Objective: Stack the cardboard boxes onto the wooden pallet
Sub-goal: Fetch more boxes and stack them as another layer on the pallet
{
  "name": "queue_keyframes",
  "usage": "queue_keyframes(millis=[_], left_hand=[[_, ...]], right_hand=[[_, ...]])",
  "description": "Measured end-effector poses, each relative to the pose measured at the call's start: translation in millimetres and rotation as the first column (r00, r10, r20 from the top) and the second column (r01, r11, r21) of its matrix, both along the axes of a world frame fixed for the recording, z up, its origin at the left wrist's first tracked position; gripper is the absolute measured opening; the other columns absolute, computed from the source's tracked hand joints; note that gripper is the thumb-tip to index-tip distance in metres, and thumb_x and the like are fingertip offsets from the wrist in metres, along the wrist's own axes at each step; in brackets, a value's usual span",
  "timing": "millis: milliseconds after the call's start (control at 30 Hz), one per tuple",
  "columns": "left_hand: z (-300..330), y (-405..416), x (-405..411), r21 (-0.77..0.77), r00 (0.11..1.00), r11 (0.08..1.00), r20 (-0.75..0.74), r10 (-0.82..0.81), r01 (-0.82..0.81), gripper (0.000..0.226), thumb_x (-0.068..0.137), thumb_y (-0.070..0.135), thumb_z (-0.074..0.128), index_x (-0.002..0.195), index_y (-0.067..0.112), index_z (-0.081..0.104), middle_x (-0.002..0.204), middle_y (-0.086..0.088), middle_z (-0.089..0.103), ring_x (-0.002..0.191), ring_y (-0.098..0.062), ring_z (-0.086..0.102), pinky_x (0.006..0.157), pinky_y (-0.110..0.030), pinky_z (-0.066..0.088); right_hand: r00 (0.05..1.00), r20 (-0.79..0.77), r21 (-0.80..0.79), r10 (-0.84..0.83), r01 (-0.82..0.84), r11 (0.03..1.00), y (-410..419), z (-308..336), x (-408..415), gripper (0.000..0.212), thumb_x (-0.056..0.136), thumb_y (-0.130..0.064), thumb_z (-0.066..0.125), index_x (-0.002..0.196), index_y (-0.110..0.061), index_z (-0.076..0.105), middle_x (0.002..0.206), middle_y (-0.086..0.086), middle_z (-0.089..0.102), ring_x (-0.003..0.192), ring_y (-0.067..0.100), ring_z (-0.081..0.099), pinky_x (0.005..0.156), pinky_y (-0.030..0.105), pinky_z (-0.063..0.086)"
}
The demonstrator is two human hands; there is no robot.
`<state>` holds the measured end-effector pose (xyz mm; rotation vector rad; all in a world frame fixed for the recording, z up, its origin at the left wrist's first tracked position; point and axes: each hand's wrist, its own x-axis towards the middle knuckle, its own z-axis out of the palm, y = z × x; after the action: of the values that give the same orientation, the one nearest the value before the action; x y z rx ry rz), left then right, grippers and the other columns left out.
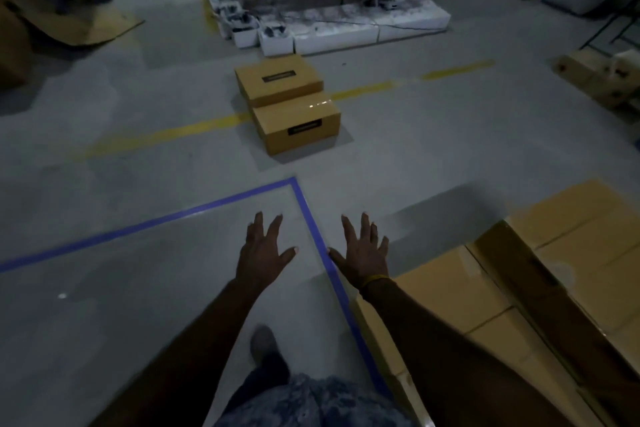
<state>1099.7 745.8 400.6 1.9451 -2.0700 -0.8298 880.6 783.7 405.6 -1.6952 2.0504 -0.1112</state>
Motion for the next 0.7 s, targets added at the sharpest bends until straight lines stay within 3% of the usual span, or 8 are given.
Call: queue_keyframes(millis=[300,700], left_hand=[[12,-173,63,-0.013,0.996,0.996,0.037,-0.087,0.087,0.086,0.091,0.055,0.062,0.158,0.027,0.017,0.167,-0.011,-0.002,0.152,-0.036,0.007,0.116,-0.054,0.027],[-2,-387,53,-0.019,0.990,0.990,0.038,-0.138,0.139,0.083,0.093,0.054,0.060,0.159,0.029,0.014,0.167,-0.009,-0.001,0.152,-0.034,0.006,0.115,-0.051,0.028]], right_hand=[[0.998,-0.014,0.009,-0.056,0.056,0.998,-154,18,80,0.085,0.095,-0.066,0.041,0.159,-0.033,-0.004,0.164,0.013,-0.018,0.151,0.040,-0.004,0.117,0.064,0.001],[0.993,-0.014,0.008,-0.114,0.114,0.993,-374,-8,79,0.084,0.095,-0.065,0.042,0.159,-0.033,-0.002,0.164,0.013,-0.018,0.151,0.041,-0.004,0.116,0.064,0.002]])
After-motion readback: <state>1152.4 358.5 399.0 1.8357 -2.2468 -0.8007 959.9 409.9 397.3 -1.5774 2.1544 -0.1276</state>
